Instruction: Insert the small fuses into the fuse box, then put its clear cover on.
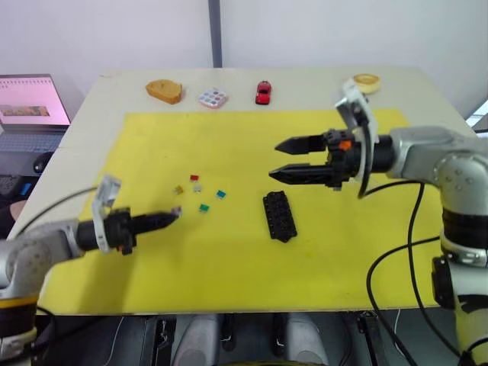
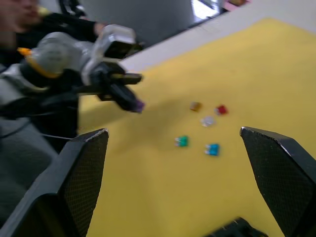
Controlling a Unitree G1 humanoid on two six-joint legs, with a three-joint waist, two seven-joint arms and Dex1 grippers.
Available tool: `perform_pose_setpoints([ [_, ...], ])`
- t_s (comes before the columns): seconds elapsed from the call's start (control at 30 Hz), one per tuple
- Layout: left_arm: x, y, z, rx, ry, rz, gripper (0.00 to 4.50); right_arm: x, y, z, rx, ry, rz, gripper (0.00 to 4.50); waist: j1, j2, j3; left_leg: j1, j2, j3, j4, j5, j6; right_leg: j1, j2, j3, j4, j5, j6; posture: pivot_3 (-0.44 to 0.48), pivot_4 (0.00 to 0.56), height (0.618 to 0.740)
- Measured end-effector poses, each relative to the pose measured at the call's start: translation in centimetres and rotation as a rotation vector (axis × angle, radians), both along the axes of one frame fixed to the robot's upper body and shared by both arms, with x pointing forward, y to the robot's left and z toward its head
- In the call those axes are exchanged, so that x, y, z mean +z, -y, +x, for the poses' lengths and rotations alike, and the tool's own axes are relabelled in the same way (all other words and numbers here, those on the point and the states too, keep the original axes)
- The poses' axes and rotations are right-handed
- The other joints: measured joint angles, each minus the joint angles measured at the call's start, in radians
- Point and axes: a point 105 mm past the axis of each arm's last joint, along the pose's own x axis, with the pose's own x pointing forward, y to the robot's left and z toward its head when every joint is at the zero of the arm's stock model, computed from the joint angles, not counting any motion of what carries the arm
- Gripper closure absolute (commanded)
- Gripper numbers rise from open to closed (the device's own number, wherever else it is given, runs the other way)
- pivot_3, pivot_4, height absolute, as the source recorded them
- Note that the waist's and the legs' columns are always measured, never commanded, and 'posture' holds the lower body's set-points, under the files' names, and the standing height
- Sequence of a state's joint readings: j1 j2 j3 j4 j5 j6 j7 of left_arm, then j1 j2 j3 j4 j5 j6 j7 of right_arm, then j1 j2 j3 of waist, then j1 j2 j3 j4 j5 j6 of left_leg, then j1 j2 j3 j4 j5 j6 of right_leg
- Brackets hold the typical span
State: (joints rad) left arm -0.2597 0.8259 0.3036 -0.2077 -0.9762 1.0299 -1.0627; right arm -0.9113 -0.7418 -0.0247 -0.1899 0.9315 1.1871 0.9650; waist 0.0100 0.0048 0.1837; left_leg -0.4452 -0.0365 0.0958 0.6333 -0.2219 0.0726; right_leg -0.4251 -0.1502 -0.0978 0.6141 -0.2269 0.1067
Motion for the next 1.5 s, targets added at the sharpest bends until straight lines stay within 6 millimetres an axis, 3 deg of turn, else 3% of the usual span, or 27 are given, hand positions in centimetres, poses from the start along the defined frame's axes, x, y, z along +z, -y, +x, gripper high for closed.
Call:
perform_pose_setpoints([
  [0.2, 5.4, 3.0, 0.5, -0.140, 0.197, 0.000, 4.46, 1.2, -2.5, -0.2, 0.136, -0.049, -0.003, 0.00, -0.006, -0.001, 0.000, -0.003, 0.000, 0.001, 0.003, 0.003, -0.005, 0.001, 0.001, 0.000, 0.003, 0.001, 0.002, 0.000, 0.150, 0.740],
  [0.33, 7.5, 4.2, 1.0, -0.191, 0.264, -0.001, 4.46, 1.1, -4.0, 0.2, 0.164, -0.061, 0.003, 0.00, -0.007, -0.001, 0.000, -0.004, 0.000, 0.002, 0.003, 0.005, -0.002, 0.002, 0.002, -0.003, 0.003, 0.003, 0.005, 0.000, 0.150, 0.740],
  [0.47, 6.8, 4.9, 1.3, -0.224, 0.244, 0.018, 4.50, 0.7, -4.5, 0.7, 0.139, -0.061, -0.010, 1.21, -0.008, -0.001, 0.000, -0.005, 0.000, 0.003, 0.006, 0.005, -0.001, 0.002, 0.005, -0.004, 0.005, 0.003, 0.006, 0.000, 0.150, 0.740],
  [0.6, 7.5, 6.2, 1.2, -0.279, 0.285, -0.005, 4.50, 0.9, -5.3, 0.8, 0.135, -0.044, -0.008, 1.21, -0.005, -0.001, 0.000, -0.007, 0.002, 0.002, 0.012, 0.003, 0.000, 0.003, 0.008, -0.004, 0.005, 0.004, 0.007, 0.000, 0.150, 0.740],
  [0.97, 6.1, 7.5, 1.3, -0.339, 0.283, 0.044, 4.50, 0.6, -4.5, 0.2, 0.125, -0.053, -0.056, 1.21, -0.005, -0.001, 0.000, -0.009, 0.003, 0.001, 0.013, 0.003, 0.001, 0.002, 0.009, -0.004, 0.005, 0.004, 0.007, 0.000, 0.150, 0.740],
  [1.07, 6.3, 7.6, 1.4, -0.349, 0.297, 0.056, 4.50, 0.5, -4.4, 0.1, 0.128, -0.055, -0.063, 2.10, -0.006, -0.001, 0.000, -0.009, 0.003, 0.001, 0.014, 0.003, 0.001, 0.002, 0.009, -0.004, 0.005, 0.004, 0.007, 0.000, 0.150, 0.740],
  [1.13, 6.2, 7.6, 1.5, -0.348, 0.290, 0.055, 4.50, 0.5, -4.4, 0.1, 0.129, -0.055, -0.065, 3.03, -0.006, -0.001, 0.000, -0.009, 0.003, 0.001, 0.014, 0.003, 0.001, 0.002, 0.009, -0.004, 0.005, 0.004, 0.007, 0.000, 0.150, 0.740],
  [1.5, 6.3, 7.4, 1.5, -0.359, 0.292, 0.061, 4.50, -0.4, -4.4, -0.2, 0.138, -0.064, -0.092, 3.03, -0.005, -0.001, 0.000, -0.009, 0.004, 0.001, 0.014, 0.003, 0.001, 0.002, 0.010, -0.004, 0.005, 0.004, 0.007, 0.000, 0.150, 0.740],
])
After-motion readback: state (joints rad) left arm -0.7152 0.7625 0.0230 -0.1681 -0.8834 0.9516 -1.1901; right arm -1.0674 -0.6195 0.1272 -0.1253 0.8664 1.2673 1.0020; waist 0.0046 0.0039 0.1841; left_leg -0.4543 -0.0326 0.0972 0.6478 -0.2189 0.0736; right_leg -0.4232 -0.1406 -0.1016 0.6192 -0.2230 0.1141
